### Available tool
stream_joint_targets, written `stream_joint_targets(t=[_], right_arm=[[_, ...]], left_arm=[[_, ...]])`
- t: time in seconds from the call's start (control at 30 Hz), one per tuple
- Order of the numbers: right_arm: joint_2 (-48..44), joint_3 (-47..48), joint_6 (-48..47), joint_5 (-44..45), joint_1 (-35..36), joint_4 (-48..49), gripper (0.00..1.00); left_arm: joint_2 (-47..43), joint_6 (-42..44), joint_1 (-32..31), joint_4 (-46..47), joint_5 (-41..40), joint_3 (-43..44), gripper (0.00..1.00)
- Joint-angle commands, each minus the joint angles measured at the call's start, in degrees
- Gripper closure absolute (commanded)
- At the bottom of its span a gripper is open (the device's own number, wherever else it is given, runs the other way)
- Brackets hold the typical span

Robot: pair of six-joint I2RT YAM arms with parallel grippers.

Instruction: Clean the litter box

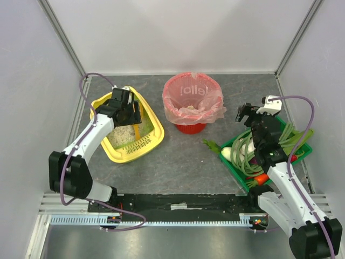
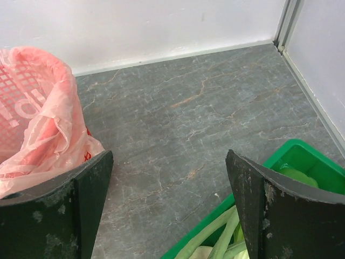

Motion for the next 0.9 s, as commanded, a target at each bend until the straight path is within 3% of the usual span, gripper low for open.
stream_joint_targets(t=[0.0,0.37,0.87], right_arm=[[0.94,2.34,0.71,-1.33,-0.06,0.67,0.07],[0.49,1.73,0.09,-0.54,-0.06,0.85,0.07],[0.67,1.64,-0.08,-0.62,-0.06,0.85,0.07]], left_arm=[[3.47,-0.75,0.18,1.20,-1.45,-0.57,0.26],[7.95,-1.89,0.26,2.87,-0.31,-1.88,0.38],[13.05,-2.94,0.70,3.75,2.42,-2.85,0.41]])
